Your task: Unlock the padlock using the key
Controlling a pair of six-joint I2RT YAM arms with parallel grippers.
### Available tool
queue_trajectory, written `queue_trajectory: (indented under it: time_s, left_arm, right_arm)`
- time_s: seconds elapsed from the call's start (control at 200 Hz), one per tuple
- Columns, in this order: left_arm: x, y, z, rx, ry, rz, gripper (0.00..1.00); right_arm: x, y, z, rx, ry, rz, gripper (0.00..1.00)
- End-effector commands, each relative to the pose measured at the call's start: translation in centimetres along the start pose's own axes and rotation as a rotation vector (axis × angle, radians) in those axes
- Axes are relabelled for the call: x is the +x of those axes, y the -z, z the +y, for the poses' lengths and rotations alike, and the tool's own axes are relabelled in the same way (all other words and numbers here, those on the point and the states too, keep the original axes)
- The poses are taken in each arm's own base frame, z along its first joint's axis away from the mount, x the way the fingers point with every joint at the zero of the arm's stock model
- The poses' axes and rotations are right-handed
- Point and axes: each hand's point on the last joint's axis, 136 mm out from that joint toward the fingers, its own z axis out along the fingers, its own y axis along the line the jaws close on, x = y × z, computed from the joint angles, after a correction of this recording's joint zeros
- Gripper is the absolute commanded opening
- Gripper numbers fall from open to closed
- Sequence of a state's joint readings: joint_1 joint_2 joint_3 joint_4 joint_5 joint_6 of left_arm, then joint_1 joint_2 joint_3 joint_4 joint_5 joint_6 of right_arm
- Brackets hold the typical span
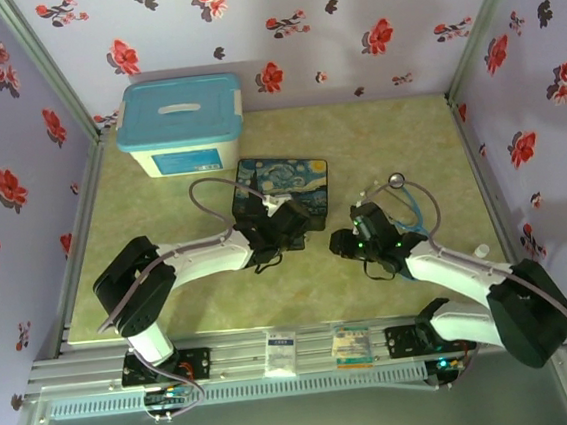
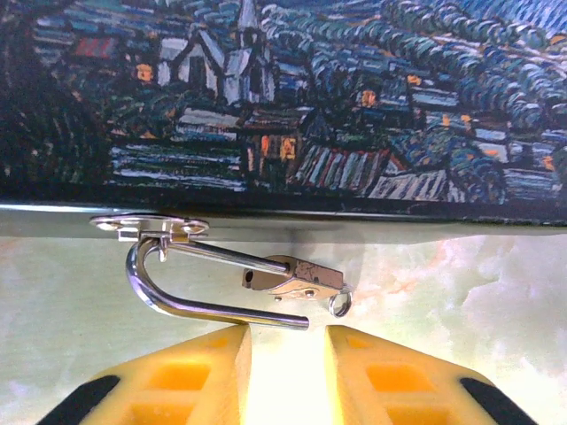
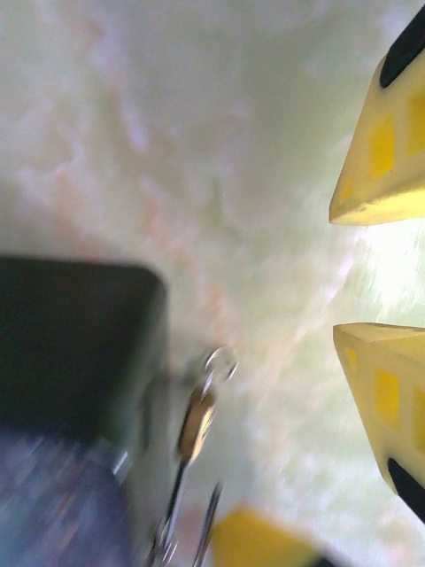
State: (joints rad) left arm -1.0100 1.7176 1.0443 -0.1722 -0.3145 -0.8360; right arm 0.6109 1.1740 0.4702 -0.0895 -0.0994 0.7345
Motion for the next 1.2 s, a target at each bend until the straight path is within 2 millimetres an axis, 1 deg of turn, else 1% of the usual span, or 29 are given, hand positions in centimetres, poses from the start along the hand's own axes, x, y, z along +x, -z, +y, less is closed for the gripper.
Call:
queue_trajectory:
  time_s: [0.0, 0.065, 0.2, 0.3, 0.37, 0.42, 0.485, 0.565, 0.655, 0.745, 0.84, 0.9, 0.975, 1.055, 1.195]
  left_arm:
    - [-1.0, 0.3, -0.8, 0.024, 0.027, -0.035, 0.28]
    - [-1.2, 0.5, -0.9, 0.039, 0.043, -0.047, 0.28]
    - [-2.3, 1.0, -1.7, 0.072, 0.056, -0.08, 0.28]
    - [-2.1, 0.3, -1.9, 0.072, 0.055, -0.073, 0.27]
    - [-1.7, -0.2, -1.9, 0.073, 0.061, -0.06, 0.27]
    - [-1.6, -0.2, -1.9, 0.079, 0.062, -0.064, 0.26]
    - [-2.3, 0.5, -2.1, 0.105, 0.071, -0.09, 0.26]
    - [-3.8, 2.4, -2.4, 0.133, 0.063, -0.138, 0.27]
    - [-5.2, 4.4, -1.6, 0.123, 0.066, -0.173, 0.28]
    - [-6.1, 6.1, -0.3, 0.124, 0.088, -0.206, 0.28]
    - [-6.5, 7.5, 1.1, 0.115, 0.109, -0.23, 0.28]
    - [-6.5, 8.1, 2.0, 0.113, 0.127, -0.239, 0.28]
    - [-6.0, 8.1, 3.2, 0.099, 0.143, -0.238, 0.28]
    - [-5.3, 7.9, 4.1, 0.083, 0.149, -0.227, 0.28]
    - [-4.2, 7.3, 4.8, 0.075, 0.164, -0.211, 0.28]
  right_arm:
    - [0.5, -0.2, -1.3, 0.056, 0.061, 0.017, 0.35]
    - [0.4, -0.5, -1.2, 0.046, 0.057, 0.006, 0.35]
    - [0.2, -0.8, -0.6, 0.023, 0.067, 0.0, 0.34]
    - [-0.1, -1.1, 0.0, -0.002, 0.081, -0.015, 0.34]
    - [-0.3, -1.4, 0.5, -0.017, 0.099, -0.022, 0.34]
    - [-0.4, -1.5, 0.9, -0.025, 0.117, -0.022, 0.34]
    - [-0.6, -1.5, 1.6, -0.031, 0.172, -0.031, 0.34]
    - [-0.9, -1.3, 2.1, 0.005, 0.264, -0.061, 0.35]
    - [-1.5, -1.2, 2.4, 0.062, 0.357, -0.098, 0.38]
    - [-1.8, -1.7, 2.3, 0.104, 0.389, -0.099, 0.4]
    - [-1.8, -2.5, 2.9, 0.115, 0.425, -0.094, 0.39]
    - [-1.7, -3.0, 3.4, 0.116, 0.449, -0.092, 0.39]
    - [-1.6, -3.8, 4.7, 0.061, 0.445, -0.079, 0.38]
    - [-1.6, -4.4, 6.0, -0.002, 0.434, -0.076, 0.4]
    - [-1.9, -4.9, 6.9, -0.041, 0.418, -0.077, 0.43]
